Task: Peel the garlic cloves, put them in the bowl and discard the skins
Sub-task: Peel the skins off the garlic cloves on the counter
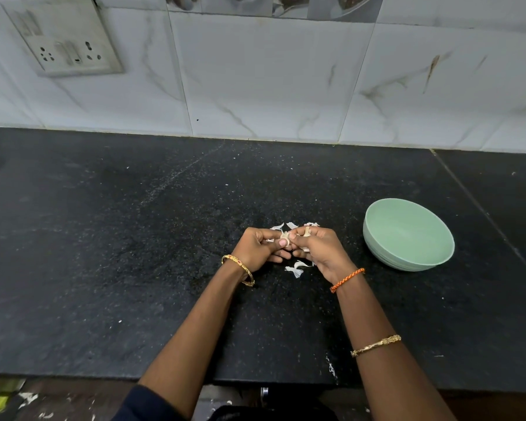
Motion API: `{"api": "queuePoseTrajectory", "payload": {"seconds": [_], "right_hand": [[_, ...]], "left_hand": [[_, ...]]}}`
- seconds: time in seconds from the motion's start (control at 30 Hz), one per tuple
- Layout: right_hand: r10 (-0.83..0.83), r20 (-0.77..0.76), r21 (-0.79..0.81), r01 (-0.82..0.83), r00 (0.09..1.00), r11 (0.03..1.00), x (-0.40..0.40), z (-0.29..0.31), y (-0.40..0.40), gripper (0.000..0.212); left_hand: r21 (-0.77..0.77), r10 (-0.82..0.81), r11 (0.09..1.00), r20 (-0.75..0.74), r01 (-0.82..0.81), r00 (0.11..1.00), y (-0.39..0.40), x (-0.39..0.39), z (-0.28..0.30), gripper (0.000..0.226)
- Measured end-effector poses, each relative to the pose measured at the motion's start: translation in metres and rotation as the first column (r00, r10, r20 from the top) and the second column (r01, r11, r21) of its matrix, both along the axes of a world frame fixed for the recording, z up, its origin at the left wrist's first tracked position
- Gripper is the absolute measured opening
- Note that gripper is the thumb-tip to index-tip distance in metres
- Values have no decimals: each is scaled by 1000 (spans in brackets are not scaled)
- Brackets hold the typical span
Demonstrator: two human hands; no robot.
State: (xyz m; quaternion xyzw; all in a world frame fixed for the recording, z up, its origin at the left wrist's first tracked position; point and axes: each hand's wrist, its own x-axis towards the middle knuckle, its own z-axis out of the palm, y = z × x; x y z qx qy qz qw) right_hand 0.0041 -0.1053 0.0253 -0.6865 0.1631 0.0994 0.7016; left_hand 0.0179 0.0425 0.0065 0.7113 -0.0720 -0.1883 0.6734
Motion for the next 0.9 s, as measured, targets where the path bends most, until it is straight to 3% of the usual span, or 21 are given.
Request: {"api": "queuePoseTrajectory", "payload": {"seconds": [0.13,0.3,0.57,0.73,0.9], "right_hand": [[-56,-4,-22,56,998,998,2,1,0,8],[-127,41,-115,131,991,985,3,2,2,9],[-124,259,-399,223,958,889,-3,-10,15,2],[-103,295,-422,226,950,878,-4,-13,14,3],[-232,284,-431,340,930,836,-6,-15,8,6]], "left_hand": [[25,-37,999,33,37,999,-1,0,0,17],[14,54,998,60,-55,997,-4,1,-6,17],[-260,188,930,-268,-259,945,-12,-4,-2,12],[-282,212,911,-305,-301,928,-14,-8,3,15],[-403,158,845,-440,-352,884,-12,-12,4,14]]}}
